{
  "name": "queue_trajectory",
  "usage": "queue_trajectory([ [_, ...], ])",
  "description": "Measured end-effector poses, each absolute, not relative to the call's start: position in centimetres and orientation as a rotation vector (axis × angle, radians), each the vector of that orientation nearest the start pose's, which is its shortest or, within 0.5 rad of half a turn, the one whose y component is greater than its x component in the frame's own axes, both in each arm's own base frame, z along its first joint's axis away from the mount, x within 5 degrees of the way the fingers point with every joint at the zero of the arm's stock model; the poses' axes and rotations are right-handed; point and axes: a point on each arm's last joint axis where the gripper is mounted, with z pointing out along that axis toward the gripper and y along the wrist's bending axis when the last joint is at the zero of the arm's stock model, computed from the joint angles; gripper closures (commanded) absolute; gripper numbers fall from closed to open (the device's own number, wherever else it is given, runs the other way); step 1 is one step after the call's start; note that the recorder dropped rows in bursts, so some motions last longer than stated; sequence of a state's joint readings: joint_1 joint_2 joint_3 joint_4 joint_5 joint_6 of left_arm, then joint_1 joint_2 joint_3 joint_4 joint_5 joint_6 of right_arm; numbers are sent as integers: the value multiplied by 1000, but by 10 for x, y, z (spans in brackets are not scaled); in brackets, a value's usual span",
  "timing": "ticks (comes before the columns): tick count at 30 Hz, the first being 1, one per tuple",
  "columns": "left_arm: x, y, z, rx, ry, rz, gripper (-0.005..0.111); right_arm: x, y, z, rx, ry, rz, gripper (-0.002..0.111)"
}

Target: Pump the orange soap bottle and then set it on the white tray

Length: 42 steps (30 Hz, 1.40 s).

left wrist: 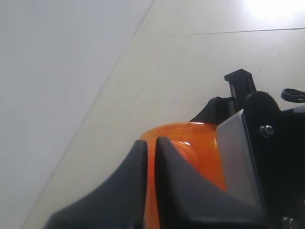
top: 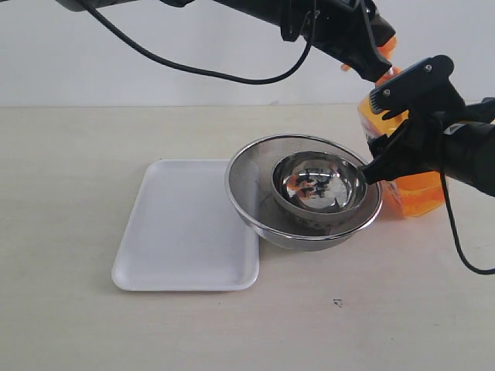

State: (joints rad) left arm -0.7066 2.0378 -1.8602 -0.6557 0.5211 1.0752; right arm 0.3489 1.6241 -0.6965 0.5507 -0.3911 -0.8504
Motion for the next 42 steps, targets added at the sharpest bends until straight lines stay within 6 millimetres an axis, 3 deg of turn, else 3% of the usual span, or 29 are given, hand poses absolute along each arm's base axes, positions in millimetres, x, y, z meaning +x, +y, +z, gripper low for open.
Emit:
queue_trajectory([
  [42,357,-340,310,1324,1622,-452,102,303,90,187,-575,1985,-208,108],
])
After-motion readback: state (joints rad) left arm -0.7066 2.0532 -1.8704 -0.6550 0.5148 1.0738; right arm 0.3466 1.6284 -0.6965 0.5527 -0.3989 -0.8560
